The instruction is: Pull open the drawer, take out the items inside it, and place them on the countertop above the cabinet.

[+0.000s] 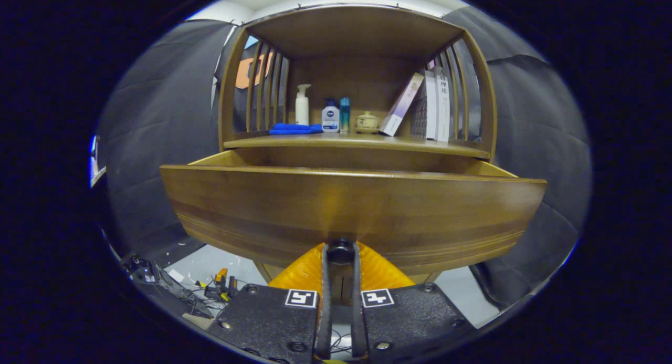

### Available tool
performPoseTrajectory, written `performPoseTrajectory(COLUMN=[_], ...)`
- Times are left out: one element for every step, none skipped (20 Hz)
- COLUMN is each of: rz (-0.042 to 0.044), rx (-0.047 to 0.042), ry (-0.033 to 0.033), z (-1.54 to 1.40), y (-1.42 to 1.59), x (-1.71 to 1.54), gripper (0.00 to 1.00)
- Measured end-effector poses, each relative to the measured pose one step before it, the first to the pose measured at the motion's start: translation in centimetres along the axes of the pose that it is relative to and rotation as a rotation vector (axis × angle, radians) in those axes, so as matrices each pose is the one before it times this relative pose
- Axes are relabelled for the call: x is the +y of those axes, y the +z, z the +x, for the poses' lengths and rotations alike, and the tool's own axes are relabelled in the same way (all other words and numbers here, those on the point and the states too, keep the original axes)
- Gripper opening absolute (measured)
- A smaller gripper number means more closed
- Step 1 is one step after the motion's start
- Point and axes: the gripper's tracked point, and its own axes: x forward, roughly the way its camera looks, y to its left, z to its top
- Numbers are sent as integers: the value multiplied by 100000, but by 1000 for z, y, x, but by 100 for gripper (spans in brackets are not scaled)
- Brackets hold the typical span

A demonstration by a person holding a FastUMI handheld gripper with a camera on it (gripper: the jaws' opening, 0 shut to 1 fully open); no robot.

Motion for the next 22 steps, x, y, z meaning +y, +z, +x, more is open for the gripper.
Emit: performPoseTrajectory(rz=[-429,-440,-56,193,123,-209,-416,-555,-404,68,-237,-316,-719,-750,208,413,-434,-1743,-2822,-1679,-1025,287], rx=[-894,545,356,304,232,141,251,384,359,313,655,1222,1780,2089,1436,496,-1250,-1511,-1315,-1219,-285,-592], ry=[224,74,319,617,406,501,332,350,330,337,614,486,204,162,-102,57,1255,414,1422,1958,1859,2376], z=[-326,-309,-364,-353,-323,-467,-361,-325,-457,-363,-227,-50,-124,-196,-191,-393,-558,-533,-752,-694,-464,-342], y=[-31,-453,-71,-140,-130,-227,-187,-198,-275,-118,-177,-97,-116,45,77,394,672,993,1030,1048,689,1026], x=[26,29,-18,98,3,50,35,-25,79,45,87,129,67,-55,-42,-86,341,186,228,531,511,514], gripper=[17,18,18,18,17,18,18,18,18,18,18,18,18,19,25,27,32,37,42,48,54,60])
